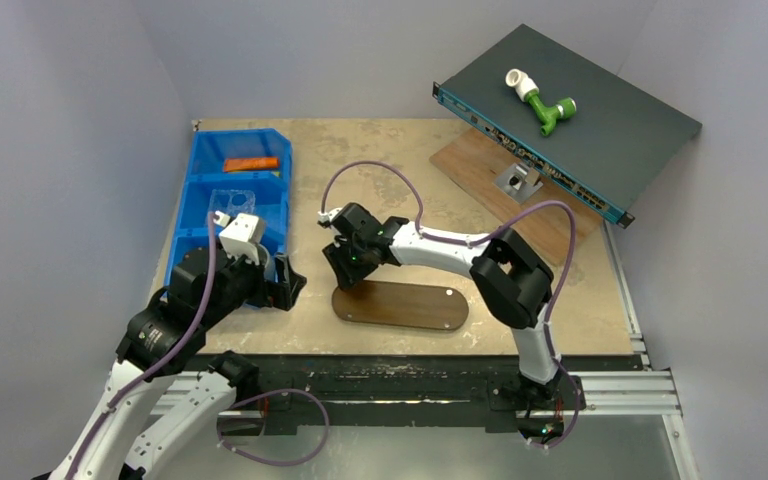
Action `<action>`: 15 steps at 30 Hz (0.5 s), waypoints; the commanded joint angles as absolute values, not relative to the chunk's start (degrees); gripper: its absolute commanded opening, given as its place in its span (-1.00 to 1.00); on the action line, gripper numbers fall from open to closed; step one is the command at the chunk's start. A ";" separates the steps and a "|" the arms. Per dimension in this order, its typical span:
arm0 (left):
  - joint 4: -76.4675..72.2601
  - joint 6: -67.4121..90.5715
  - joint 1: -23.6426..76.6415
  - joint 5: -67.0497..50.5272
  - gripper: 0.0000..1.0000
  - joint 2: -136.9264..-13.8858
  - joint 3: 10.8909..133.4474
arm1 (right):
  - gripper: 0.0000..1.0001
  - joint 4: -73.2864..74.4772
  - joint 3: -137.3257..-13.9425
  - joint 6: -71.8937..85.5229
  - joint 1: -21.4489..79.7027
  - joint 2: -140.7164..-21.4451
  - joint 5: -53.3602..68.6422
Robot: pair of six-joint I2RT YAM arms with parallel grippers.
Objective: Prepare toiletry sets of a toothbrush and toothpaste on the tray
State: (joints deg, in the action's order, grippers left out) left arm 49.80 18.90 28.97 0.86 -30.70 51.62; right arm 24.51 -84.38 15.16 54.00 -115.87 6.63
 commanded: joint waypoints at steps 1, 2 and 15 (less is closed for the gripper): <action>48.21 18.81 29.13 1.67 0.99 -30.28 51.18 | -0.05 25.05 -81.71 13.38 55.06 -111.92 7.43; 48.24 18.81 29.16 1.67 0.99 -30.21 51.20 | -0.05 25.04 -81.21 13.36 55.36 -111.52 7.39; 48.21 18.90 29.18 1.67 0.99 -30.65 51.07 | -0.05 26.30 -78.61 13.99 57.66 -104.38 2.93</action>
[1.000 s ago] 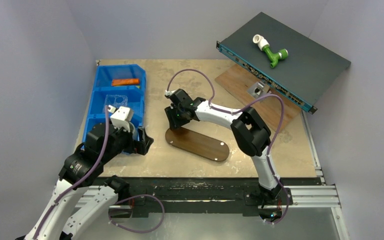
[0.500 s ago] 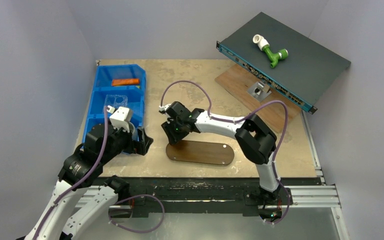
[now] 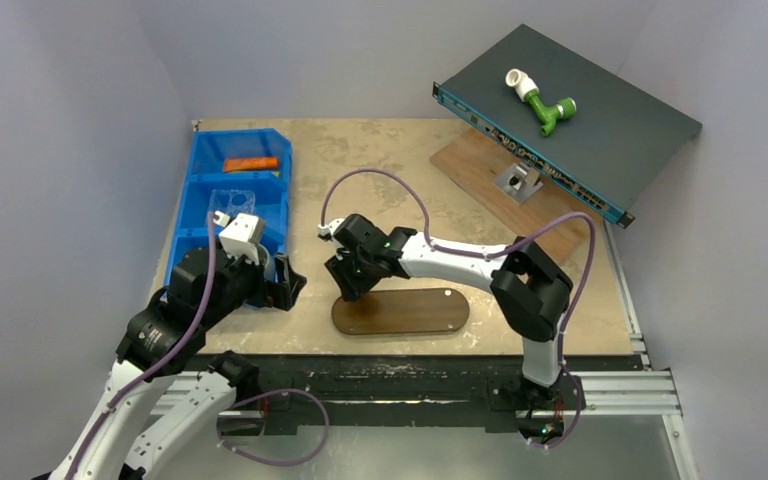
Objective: Prepare toiletry sets of a toothbrush and toothpaste on the tray
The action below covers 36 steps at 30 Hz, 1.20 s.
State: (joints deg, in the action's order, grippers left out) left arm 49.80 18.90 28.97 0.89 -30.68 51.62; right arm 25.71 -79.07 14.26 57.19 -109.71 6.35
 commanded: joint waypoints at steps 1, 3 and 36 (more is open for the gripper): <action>48.17 18.90 29.09 1.67 0.99 -30.63 51.08 | -0.05 26.57 -78.78 14.50 57.66 -103.52 1.46; 48.20 18.93 29.17 1.67 0.99 -30.71 51.07 | -0.05 27.39 -78.98 15.81 57.66 -101.97 0.13; 48.21 18.83 29.14 1.65 0.99 -31.55 51.13 | -0.10 26.83 -58.50 29.80 45.79 -93.43 -13.81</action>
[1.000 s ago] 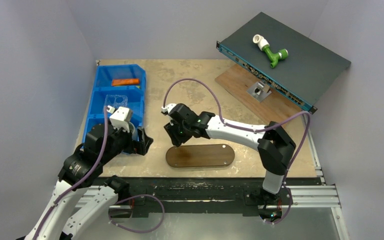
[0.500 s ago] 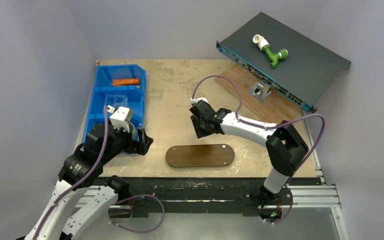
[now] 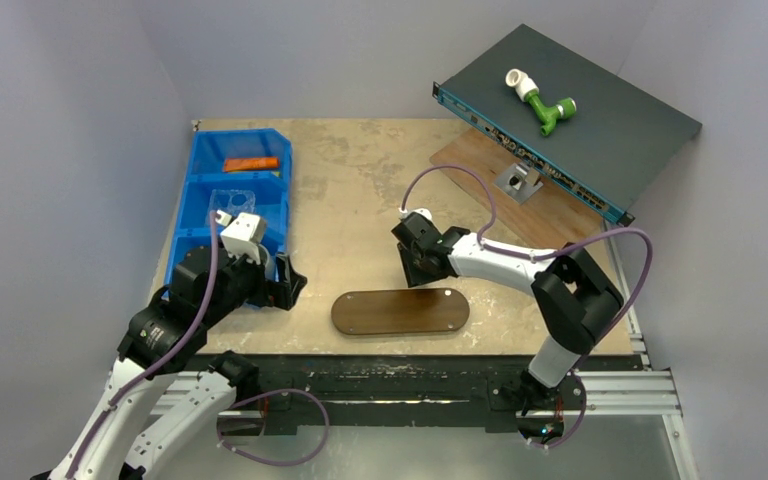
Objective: Prepare toiletry sets of a toothbrush and toothpaste on the tray
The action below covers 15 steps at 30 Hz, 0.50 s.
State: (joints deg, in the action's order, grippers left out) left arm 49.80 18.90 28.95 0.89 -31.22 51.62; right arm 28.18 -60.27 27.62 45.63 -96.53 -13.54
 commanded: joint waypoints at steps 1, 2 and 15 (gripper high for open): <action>48.18 18.88 29.15 1.67 0.99 -31.62 51.07 | -0.10 26.68 -57.88 30.06 45.78 -93.08 -13.69; 48.32 18.89 29.12 1.75 0.99 -31.64 51.18 | -0.11 26.52 -57.25 30.43 45.79 -92.83 -13.63; 48.47 19.55 29.17 1.85 0.99 -31.65 51.16 | -0.17 27.03 -54.82 31.90 45.79 -90.01 -13.65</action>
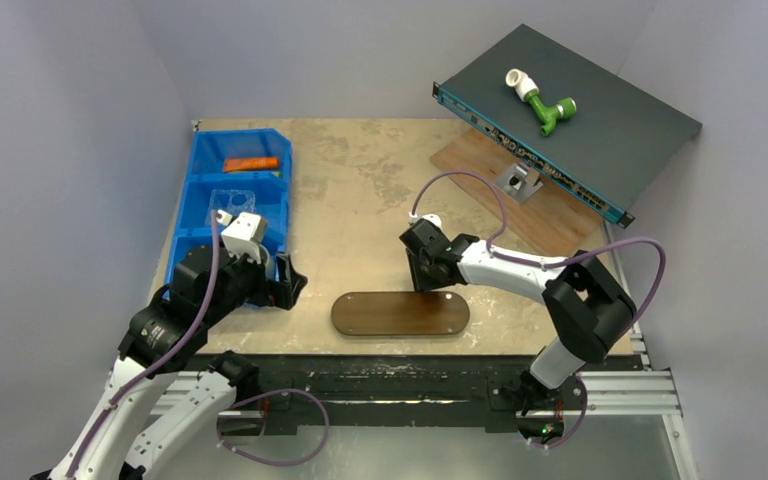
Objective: Prepare toiletry sets of a toothbrush and toothpaste on the tray
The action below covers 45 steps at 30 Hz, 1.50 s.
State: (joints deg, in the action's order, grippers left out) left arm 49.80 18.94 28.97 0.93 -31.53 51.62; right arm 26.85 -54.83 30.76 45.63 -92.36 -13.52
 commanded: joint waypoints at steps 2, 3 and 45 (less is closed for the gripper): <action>48.52 19.79 29.17 2.22 0.99 -31.64 51.13 | -0.17 27.58 -55.17 31.90 45.79 -89.48 -13.78; 48.71 20.13 29.15 2.53 0.99 -31.68 51.23 | -0.17 27.80 -55.46 31.90 45.79 -89.21 -13.92; 61.06 65.10 5.31 21.12 0.63 -58.27 66.66 | 0.01 33.13 -71.40 25.14 45.79 -85.50 -12.57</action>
State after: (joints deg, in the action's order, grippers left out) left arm 62.50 60.51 9.67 22.35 -56.03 64.18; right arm 33.39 -69.95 26.28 45.63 -86.63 -13.69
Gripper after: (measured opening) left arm 0.824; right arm 0.500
